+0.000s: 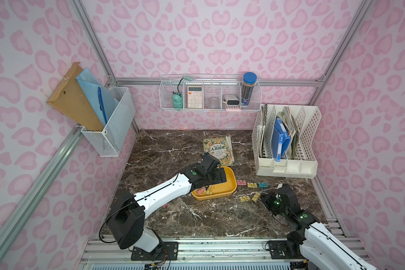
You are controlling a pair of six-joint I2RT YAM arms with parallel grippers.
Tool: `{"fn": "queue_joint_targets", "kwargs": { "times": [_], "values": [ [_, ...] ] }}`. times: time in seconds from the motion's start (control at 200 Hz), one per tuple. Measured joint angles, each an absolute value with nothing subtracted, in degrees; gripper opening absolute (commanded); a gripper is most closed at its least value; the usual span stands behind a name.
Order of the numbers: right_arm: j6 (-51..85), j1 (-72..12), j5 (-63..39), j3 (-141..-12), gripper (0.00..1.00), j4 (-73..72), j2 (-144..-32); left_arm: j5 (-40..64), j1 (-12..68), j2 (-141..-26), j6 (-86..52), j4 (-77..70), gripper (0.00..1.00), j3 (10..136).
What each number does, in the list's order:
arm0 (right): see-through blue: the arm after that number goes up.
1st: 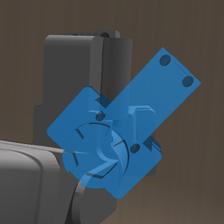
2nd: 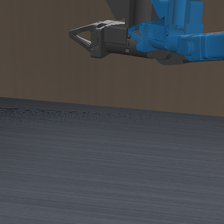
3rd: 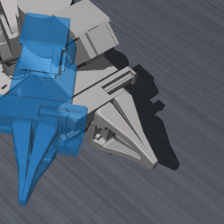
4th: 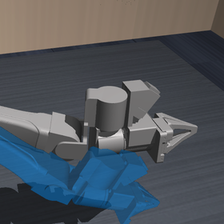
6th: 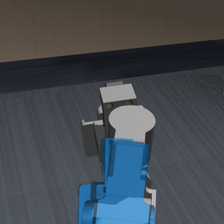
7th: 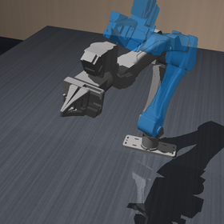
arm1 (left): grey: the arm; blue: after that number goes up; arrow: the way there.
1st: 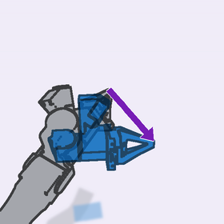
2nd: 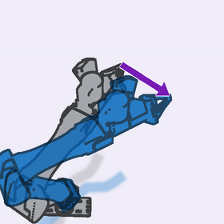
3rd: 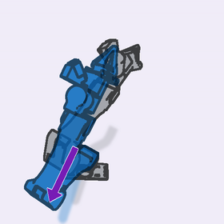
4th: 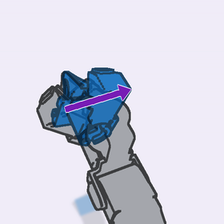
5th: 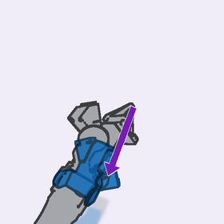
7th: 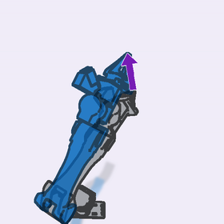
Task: Take out the binder clips from the storage box
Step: Place the binder clip at the center of the board.
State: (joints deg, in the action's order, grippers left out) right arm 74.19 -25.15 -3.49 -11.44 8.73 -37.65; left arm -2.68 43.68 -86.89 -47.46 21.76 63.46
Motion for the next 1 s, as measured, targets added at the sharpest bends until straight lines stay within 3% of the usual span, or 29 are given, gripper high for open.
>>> {"fn": "queue_joint_targets", "kwargs": {
  "times": [0.47, 0.755, 1.0],
  "values": [
    [99.1, -35.5, 11.4, -4.8, 0.02, 11.1, -25.9, -3.1, 43.1, -85.5, -47.9, 21.8, 0.93, 61.9],
    [102.0, -35.6, 13.5, -4.2, 0.04, 8.8, -27.2, -3.1, 42.9, -85.5, -48.1, 21.8, 0.93, 61.8],
    [101.3, -35.6, 13.4, -4.4, 0.14, 6.3, -31.0, -3.1, 42.7, -85.5, -48.1, 21.8, 0.93, 61.8]
  ]
}}
